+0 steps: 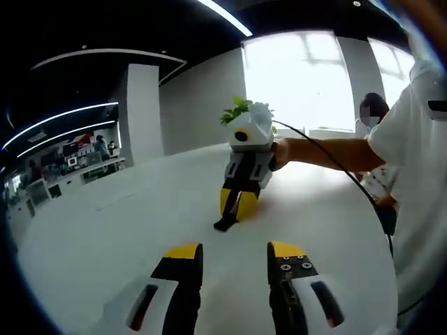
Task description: Snap the two parts of the plastic buckle together until the buckle closes and remains connected.
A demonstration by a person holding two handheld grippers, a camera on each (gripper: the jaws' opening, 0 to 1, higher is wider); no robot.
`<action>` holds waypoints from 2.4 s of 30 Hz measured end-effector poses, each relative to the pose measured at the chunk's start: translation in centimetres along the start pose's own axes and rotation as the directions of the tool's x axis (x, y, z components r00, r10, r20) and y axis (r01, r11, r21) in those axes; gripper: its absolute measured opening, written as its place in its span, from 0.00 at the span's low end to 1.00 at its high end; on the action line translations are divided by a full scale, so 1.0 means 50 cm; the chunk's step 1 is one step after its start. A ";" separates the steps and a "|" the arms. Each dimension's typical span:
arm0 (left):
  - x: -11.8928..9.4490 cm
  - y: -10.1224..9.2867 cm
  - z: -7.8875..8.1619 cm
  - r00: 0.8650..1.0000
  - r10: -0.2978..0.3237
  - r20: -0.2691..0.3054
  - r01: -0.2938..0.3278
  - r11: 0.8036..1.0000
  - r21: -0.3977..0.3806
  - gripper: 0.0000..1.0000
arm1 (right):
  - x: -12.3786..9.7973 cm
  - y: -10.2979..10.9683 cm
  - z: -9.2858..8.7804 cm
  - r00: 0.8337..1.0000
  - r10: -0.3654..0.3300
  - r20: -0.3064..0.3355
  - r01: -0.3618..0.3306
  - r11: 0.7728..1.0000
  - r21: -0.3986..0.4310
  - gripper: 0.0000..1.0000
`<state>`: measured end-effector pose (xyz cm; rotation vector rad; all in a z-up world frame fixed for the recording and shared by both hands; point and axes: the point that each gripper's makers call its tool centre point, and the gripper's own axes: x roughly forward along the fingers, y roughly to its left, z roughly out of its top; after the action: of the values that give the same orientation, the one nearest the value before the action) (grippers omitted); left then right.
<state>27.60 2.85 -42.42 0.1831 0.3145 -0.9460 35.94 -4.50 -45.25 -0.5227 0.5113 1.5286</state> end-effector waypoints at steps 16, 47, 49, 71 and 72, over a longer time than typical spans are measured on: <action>-0.014 -0.011 -0.013 0.999 0.023 -0.025 -0.023 1.000 -0.003 0.37 | -0.002 -0.080 -0.005 1.000 -0.006 -0.010 0.006 1.000 -0.008 0.12; -0.028 -0.002 -0.021 0.999 0.040 -0.024 -0.041 0.999 -0.006 0.36 | -0.007 -0.114 -0.008 1.000 0.003 0.011 -0.003 1.000 -0.030 0.19; -0.028 0.000 -0.019 0.999 0.041 -0.021 -0.041 0.999 -0.006 0.36 | -0.008 -0.117 -0.009 1.000 0.003 0.012 -0.003 1.000 -0.029 0.20; -0.021 0.013 0.007 0.997 0.071 0.015 -0.071 0.997 -0.025 0.36 | -0.033 -0.085 -0.009 0.995 -0.056 0.086 0.051 0.997 0.064 0.29; -0.020 0.014 0.009 0.997 0.072 0.015 -0.072 0.997 -0.026 0.36 | -0.036 -0.082 -0.010 0.994 -0.070 0.084 0.064 0.996 0.068 0.29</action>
<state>27.71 3.86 -41.64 0.1620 0.3031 -0.8716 40.09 -6.17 -44.56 -0.4179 0.4705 1.4587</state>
